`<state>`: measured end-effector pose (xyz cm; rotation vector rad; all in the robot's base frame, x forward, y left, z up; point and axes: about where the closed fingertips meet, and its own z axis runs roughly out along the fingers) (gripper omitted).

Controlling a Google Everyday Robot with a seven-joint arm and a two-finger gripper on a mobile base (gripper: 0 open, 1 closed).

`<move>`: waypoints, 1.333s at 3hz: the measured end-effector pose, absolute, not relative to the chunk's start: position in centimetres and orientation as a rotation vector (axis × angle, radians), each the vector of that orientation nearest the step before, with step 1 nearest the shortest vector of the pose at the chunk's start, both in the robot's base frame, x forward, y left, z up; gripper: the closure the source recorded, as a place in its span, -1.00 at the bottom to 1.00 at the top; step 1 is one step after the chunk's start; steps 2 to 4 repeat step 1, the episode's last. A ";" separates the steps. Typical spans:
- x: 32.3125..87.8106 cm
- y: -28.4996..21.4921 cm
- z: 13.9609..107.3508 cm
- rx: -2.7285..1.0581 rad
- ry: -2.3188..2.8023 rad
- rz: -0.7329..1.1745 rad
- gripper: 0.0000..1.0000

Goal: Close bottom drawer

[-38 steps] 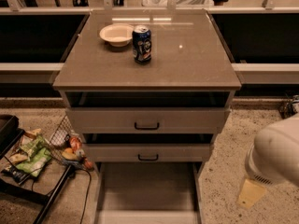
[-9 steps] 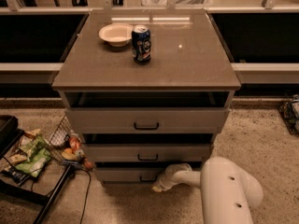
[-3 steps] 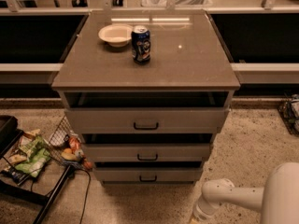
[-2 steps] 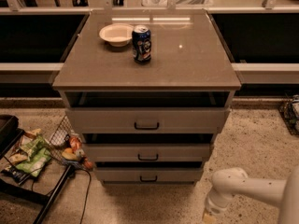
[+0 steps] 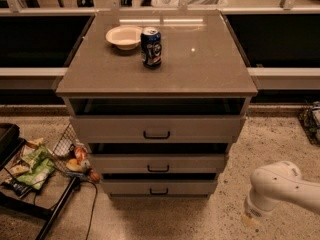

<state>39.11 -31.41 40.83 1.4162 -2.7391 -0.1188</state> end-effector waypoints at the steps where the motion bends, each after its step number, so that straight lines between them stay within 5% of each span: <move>1: 38.2 -34.8 47.8 1.188 -2.991 0.075 1.00; 4: 38.2 -34.8 47.8 1.188 -2.991 0.075 1.00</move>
Offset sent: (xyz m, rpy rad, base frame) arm 0.0000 0.0000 0.0000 0.0000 0.0000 0.0000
